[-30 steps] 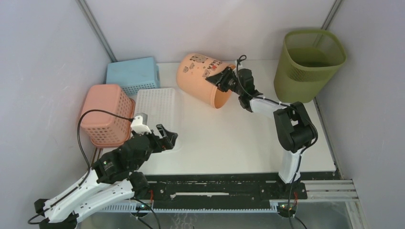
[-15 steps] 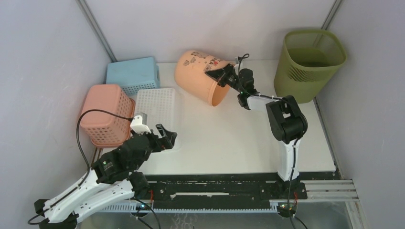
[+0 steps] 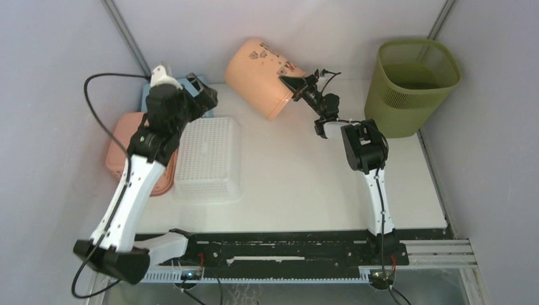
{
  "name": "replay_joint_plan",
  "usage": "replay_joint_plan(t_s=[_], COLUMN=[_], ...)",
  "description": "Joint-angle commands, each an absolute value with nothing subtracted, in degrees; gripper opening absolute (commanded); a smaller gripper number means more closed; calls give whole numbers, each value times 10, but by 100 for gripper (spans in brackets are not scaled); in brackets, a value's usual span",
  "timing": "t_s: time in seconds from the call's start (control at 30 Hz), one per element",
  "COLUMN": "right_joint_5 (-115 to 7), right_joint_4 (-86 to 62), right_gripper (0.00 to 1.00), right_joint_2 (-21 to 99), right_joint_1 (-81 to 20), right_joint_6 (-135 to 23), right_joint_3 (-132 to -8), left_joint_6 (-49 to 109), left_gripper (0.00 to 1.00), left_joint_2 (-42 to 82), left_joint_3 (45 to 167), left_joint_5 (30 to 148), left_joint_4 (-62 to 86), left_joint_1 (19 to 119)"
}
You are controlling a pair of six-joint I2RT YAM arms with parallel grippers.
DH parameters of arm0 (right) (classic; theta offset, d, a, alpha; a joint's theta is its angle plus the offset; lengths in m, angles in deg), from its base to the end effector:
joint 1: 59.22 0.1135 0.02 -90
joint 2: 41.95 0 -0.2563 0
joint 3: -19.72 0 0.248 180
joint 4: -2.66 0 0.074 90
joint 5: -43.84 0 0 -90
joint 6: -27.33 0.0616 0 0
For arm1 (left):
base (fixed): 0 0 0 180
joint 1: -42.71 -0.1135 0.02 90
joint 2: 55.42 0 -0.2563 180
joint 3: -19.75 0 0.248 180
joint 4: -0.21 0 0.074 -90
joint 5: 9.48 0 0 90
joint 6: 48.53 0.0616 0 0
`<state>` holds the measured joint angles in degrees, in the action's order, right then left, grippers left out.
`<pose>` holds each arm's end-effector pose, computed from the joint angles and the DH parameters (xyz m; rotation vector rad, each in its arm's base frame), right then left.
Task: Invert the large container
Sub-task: Turn the container upside down at the center of the board.
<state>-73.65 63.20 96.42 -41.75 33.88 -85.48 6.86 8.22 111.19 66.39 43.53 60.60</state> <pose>0.5003 0.1873 0.2072 0.4274 1.3443 1.9788 0.2468 -0.0638 0.4230 -0.4403 1.8004 -0.4153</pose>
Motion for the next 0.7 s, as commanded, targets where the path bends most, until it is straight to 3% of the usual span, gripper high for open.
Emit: replay_joint_plan(t_s=[0.0, 0.27, 0.53, 0.67], right_joint_5=[-724, -692, -622, -625], right_joint_4=[750, 752, 750, 751], right_gripper=[0, 0, 0, 0], right_joint_2=[959, 1070, 1259, 1271], right_joint_1=[-407, -404, -393, -396], right_joint_6=[361, 390, 442, 444], right_joint_3=[-918, -1074, -1328, -1313], left_joint_6=[35, 1, -12, -15], left_gripper=[100, 100, 100, 100], left_joint_2=[163, 237, 285, 292], left_joint_3=[1176, 1198, 1222, 1223], left_joint_5=[783, 810, 823, 824], left_joint_4=[390, 346, 334, 326], left_joint_1=[542, 498, 476, 475])
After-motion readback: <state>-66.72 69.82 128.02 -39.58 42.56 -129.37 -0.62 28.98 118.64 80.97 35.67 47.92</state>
